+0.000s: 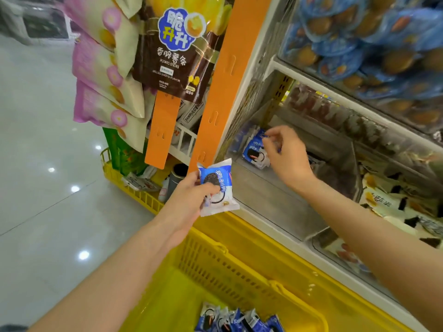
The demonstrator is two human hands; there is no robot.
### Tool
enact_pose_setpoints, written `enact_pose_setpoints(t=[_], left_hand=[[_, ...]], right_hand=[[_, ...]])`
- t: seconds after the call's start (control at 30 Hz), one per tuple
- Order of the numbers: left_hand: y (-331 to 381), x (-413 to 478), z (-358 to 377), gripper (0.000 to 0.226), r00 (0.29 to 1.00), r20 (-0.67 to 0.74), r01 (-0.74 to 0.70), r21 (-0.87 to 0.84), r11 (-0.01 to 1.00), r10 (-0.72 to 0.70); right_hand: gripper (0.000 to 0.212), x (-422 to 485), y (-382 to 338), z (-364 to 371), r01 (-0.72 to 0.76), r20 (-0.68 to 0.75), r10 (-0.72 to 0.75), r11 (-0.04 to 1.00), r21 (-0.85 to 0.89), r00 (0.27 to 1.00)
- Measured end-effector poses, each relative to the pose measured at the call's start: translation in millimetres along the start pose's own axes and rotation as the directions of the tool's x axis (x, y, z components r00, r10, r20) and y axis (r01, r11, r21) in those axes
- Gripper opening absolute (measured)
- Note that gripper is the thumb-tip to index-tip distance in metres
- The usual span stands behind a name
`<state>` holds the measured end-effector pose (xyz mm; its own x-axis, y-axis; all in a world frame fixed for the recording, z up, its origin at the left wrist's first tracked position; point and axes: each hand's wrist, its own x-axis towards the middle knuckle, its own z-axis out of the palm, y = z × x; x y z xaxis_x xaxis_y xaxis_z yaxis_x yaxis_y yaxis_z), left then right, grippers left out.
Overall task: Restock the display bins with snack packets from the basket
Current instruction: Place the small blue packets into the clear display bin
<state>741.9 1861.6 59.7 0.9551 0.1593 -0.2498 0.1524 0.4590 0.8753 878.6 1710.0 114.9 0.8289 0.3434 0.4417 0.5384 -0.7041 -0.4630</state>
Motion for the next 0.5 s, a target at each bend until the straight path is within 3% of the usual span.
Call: enact_pose_setpoints(t=[0.07,0.1,0.2,0.27,0.33,0.5], left_hand=[[-0.1,-10.2,4.5,0.028,0.998,0.061,0.006,-0.002,1.0,-0.006],[-1.2,-15.9,8.1,0.027,0.997,0.082,-0.005,-0.005,1.0,0.005],[-5.9,-32.8,19.4,0.029,0.991,0.12,-0.05,-0.046,0.998,0.055],[-9.6,-44.1,23.1,0.031,0.988,0.115,-0.092,-0.078,0.993,0.1],[-12.3,-54.4,23.5,0.028,0.985,0.11,-0.125,-0.08,0.989,0.134],[-7.2,-77.3,21.9,0.022,0.968,0.135,-0.229,0.13,0.965,0.211]], right_hand=[[0.006,-29.7,-22.9,-12.5,0.013,0.082,-0.02,0.996,0.09,0.996],[0.01,-44.6,-32.9,-16.8,0.0,0.144,-0.018,0.992,0.126,0.989],[0.01,-87.4,-55.2,-23.5,-0.184,0.376,0.072,0.945,0.27,0.924],[0.023,-110.1,-64.4,-26.4,-0.266,0.471,0.103,0.918,0.295,0.876],[0.029,-124.7,-69.6,-32.9,-0.285,0.486,0.091,0.895,0.342,0.869],[0.021,-137.9,-64.2,-58.9,-0.242,0.493,0.031,0.897,0.369,0.87]])
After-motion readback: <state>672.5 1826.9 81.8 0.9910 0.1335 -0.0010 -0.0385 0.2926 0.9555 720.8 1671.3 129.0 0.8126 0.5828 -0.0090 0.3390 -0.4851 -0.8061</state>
